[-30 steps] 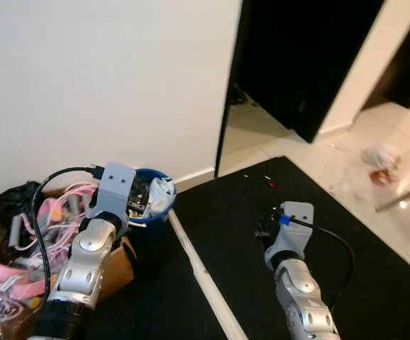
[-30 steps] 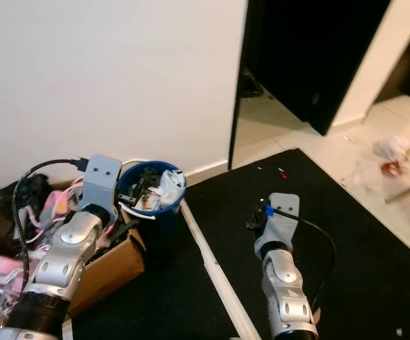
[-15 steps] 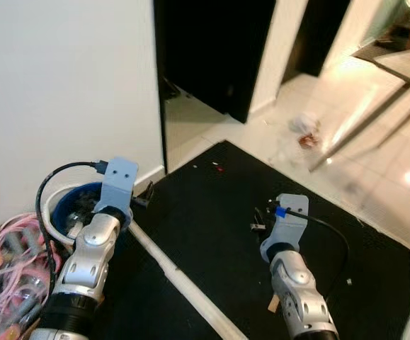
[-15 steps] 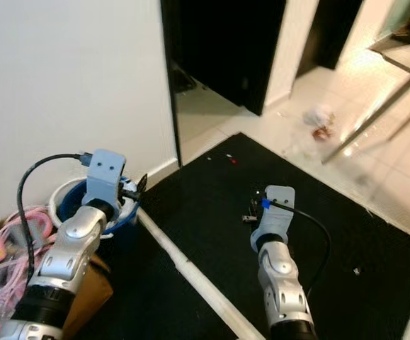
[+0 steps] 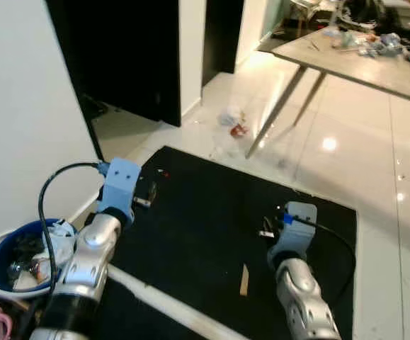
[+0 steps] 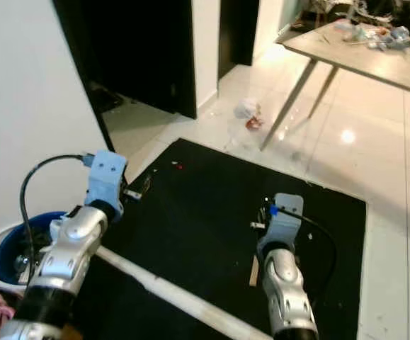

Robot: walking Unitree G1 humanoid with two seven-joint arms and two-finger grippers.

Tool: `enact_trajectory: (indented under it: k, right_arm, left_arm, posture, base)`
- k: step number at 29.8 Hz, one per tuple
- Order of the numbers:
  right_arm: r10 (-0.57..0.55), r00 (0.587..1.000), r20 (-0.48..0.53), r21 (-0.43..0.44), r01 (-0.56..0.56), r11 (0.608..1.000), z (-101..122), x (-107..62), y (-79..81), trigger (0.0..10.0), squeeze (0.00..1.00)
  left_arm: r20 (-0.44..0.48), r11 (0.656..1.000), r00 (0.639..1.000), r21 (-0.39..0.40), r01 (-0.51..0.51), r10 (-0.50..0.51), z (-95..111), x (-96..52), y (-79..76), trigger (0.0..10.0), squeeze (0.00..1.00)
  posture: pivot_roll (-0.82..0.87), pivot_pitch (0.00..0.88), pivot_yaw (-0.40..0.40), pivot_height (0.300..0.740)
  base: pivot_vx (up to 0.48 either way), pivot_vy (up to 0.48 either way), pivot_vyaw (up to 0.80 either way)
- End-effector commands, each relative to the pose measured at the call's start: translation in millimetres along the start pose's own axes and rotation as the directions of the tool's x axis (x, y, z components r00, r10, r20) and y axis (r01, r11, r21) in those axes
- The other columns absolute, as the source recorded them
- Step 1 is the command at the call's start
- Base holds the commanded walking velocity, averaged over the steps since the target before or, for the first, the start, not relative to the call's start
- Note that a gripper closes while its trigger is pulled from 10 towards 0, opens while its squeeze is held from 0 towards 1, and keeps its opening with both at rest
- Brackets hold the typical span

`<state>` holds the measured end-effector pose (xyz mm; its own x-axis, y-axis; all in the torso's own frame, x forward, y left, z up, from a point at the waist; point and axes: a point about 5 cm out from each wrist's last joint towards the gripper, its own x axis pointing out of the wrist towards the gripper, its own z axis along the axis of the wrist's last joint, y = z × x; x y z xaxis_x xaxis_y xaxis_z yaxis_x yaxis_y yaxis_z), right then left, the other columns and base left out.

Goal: Picking trash to rubbish bin

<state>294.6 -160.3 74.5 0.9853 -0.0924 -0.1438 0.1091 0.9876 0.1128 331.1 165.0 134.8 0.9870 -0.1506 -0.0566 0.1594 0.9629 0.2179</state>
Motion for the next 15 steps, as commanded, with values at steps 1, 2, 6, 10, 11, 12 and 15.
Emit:
enact_trajectory:
  k: [1, 2, 6, 10, 11, 12, 15]
  right_arm:
    - [-0.010, 1.000, 0.003, -0.002, 0.010, 1.000, 0.7, 0.1, -1.6, 10.0, 0.00]
    - [-0.015, 1.000, 0.004, -0.001, 0.015, 1.000, 0.4, -1.5, -3.3, 10.0, 0.00]
    - [-0.029, 1.000, 0.004, -0.017, 0.029, 0.999, -0.9, -3.8, -6.7, 10.0, 0.00]
    - [-0.025, 1.000, 0.004, -0.023, 0.025, 0.999, -2.2, -5.0, -5.2, 10.0, 0.00]
    - [-0.025, 1.000, 0.004, -0.023, 0.025, 0.999, -2.2, -5.0, -5.2, 10.0, 0.00]
    - [-0.026, 1.000, 0.004, -0.021, 0.027, 0.999, -2.2, -5.0, -5.1, 10.0, 0.00]
    - [-0.030, 1.000, 0.005, -0.020, 0.030, 0.999, -1.8, -4.7, -5.2, 10.0, 0.00]
  left_arm:
    - [0.000, 1.000, 1.000, -0.010, 0.008, -0.008, -1.6, -0.6, -1.1, 10.0, 0.00]
    - [-0.005, 1.000, 1.000, -0.024, 0.010, -0.010, -3.0, -1.1, -1.9, 10.0, 0.00]
    - [-0.030, 0.998, 0.999, -0.061, 0.010, -0.012, -7.9, -2.0, -2.8, 10.0, 0.00]
    - [-0.014, 0.998, 1.000, -0.058, 0.013, -0.013, -5.8, -1.6, -2.7, 10.0, 0.00]
    - [-0.014, 0.998, 1.000, -0.058, 0.013, -0.013, -5.8, -1.6, -2.7, 10.0, 0.00]
    - [-0.014, 0.999, 1.000, -0.035, 0.005, -0.006, -5.1, -1.1, -2.1, 10.0, 0.00]
    - [-0.020, 1.000, 1.000, -0.025, -0.004, 0.004, -5.2, 0.6, -1.2, 10.0, 0.00]
  posture:
    - [0.01, 0.069, 0.065, 0.740]
    - [0.01, 0.068, 0.070, 0.740]
    - [0.01, 0.064, 0.072, 0.740]
    - [0.00, 0.059, 0.076, 0.740]
    - [0.00, 0.059, 0.076, 0.740]
    - [0.00, 0.059, 0.076, 0.740]
    - [0.00, 0.061, 0.077, 0.740]
  base:
    - [0.000, 0.000, -0.80]
    - [0.000, 0.000, -0.80]
    - [0.000, 0.000, -0.80]
    - [0.000, 0.000, -0.80]
    - [0.000, 0.000, -0.80]
    - [0.000, 0.000, -0.80]
    - [0.000, 0.000, -0.80]
